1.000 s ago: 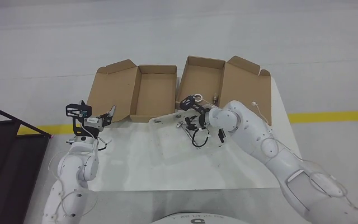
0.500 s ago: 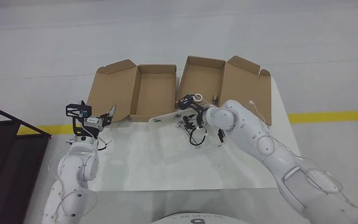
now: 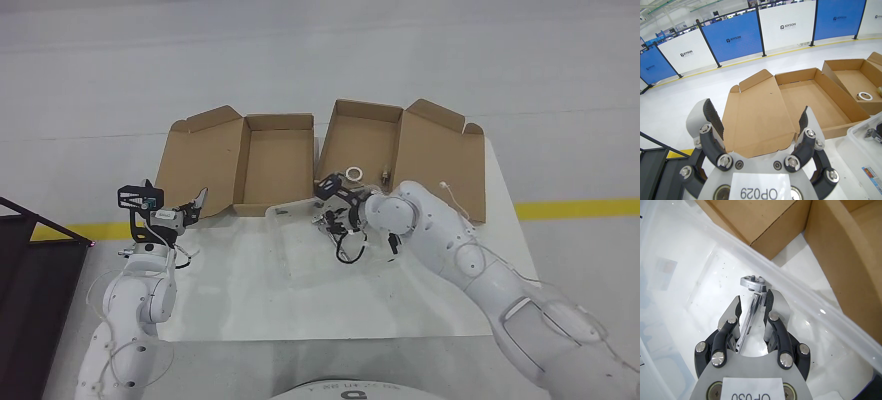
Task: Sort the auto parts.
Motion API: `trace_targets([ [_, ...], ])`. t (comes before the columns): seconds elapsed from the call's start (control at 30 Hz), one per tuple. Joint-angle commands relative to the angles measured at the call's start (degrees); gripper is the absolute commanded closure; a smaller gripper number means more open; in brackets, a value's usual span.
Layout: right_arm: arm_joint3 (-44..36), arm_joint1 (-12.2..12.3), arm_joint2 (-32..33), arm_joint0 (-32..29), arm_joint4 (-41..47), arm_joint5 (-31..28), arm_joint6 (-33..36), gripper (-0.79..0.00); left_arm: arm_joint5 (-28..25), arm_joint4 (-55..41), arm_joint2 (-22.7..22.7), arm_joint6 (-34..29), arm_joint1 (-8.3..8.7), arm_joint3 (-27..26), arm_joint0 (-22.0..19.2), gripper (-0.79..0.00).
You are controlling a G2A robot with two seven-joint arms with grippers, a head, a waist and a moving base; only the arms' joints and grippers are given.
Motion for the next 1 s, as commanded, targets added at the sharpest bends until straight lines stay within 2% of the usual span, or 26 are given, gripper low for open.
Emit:
trace_targets([
  [0.0, -0.45, 0.15, 0.35, -0.29, 0.39, -0.39, 0.73, -0.286, 0.0, 0.0, 0.0, 0.0, 0.0, 0.0, 0.0, -0.785],
  [0.6, -8.86, 3.98, 8.99, -7.0, 3.61, -4.34, 3.53, -0.283, 0.0, 0.0, 0.0, 0.0, 0.0, 0.0, 0.0, -0.785],
  [0.8, -10.79, 5.02, 10.17, -9.43, 3.01, -4.33, 6.34, -0.286, 0.0, 0.0, 0.0, 0.0, 0.0, 0.0, 0.0, -0.785],
  [0.97, -11.89, 5.55, 10.65, -10.53, 0.13, -2.89, 5.8, -0.286, 0.0, 0.0, 0.0, 0.0, 0.0, 0.0, 0.0, -0.785],
])
